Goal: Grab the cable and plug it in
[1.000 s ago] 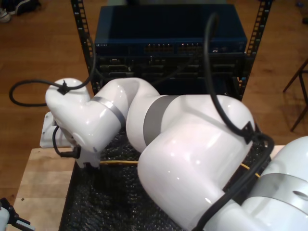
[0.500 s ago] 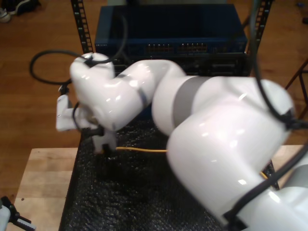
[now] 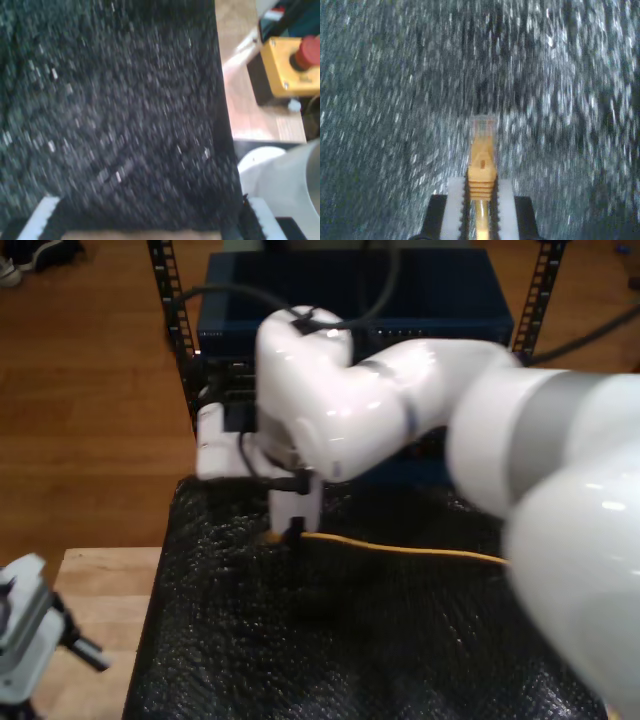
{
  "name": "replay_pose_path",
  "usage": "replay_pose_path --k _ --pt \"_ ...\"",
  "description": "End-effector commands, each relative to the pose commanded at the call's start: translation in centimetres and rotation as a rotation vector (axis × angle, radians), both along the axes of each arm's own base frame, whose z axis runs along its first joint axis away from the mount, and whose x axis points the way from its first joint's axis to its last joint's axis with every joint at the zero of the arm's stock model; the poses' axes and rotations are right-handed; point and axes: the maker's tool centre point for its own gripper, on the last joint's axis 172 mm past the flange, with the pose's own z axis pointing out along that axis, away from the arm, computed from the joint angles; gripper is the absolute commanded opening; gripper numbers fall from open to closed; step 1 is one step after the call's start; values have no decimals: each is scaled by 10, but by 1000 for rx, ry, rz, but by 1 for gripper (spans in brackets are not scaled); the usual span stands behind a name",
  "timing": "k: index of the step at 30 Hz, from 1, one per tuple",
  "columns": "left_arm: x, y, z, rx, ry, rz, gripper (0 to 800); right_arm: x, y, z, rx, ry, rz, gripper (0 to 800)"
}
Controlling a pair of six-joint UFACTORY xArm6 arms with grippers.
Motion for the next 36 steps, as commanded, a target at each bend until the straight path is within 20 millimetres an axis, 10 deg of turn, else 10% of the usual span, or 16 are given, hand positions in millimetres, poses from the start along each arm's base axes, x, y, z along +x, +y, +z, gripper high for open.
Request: replay_pose_path --k 17,36 --pt "31 -114 26 -119 50 -55 800 -43 -84 31 194 130 -84 6" --pt "94 -168 54 -309 -14 46 800 -82 -73 57 292 186 -87 6"
